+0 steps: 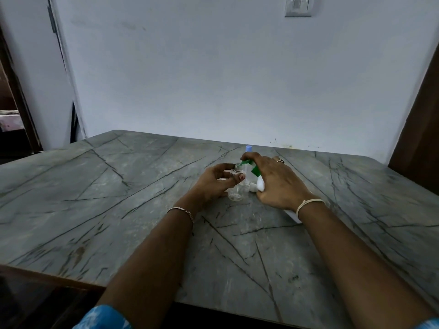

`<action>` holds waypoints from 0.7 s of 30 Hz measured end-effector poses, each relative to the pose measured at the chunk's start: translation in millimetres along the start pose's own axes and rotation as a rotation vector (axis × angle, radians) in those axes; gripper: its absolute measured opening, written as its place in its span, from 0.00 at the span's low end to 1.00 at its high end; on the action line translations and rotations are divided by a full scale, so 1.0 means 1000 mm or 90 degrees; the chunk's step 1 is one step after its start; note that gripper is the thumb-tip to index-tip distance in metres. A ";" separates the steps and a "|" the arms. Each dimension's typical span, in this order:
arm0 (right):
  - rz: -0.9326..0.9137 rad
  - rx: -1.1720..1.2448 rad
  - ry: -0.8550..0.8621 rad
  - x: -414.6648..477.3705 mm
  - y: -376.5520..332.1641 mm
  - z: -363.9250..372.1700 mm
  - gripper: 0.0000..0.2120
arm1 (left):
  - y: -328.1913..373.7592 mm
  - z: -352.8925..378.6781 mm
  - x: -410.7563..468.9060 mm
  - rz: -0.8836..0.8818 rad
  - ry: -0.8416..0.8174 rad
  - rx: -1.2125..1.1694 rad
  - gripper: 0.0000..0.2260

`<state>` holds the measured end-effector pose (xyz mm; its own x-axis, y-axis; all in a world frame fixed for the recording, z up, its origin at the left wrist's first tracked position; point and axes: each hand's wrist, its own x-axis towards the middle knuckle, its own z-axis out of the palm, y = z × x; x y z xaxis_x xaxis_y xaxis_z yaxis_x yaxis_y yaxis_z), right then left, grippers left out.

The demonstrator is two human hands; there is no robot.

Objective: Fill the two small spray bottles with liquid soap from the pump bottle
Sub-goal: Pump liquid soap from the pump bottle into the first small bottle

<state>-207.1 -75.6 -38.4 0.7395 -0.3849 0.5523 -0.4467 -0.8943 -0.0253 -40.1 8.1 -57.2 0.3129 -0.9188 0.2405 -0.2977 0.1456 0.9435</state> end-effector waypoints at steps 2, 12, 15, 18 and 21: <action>0.005 0.011 0.006 0.001 0.000 0.000 0.39 | 0.000 0.000 0.000 -0.002 0.000 0.003 0.14; -0.002 -0.041 -0.005 -0.004 -0.002 -0.002 0.42 | 0.000 0.001 -0.001 0.001 -0.007 0.017 0.17; -0.001 -0.043 -0.014 -0.004 -0.002 -0.002 0.42 | 0.000 0.000 -0.001 -0.001 -0.012 0.015 0.17; 0.004 -0.023 -0.011 -0.001 -0.003 -0.002 0.39 | 0.000 0.000 -0.001 0.001 -0.011 0.020 0.18; 0.007 -0.016 0.000 0.002 -0.005 0.000 0.38 | 0.001 -0.001 -0.001 0.002 -0.009 0.020 0.17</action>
<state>-203.4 -72.1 -37.1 0.7345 -0.3941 0.5524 -0.4671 -0.8842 -0.0097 -40.3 9.5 -56.6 0.2987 -0.9236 0.2403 -0.3263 0.1377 0.9352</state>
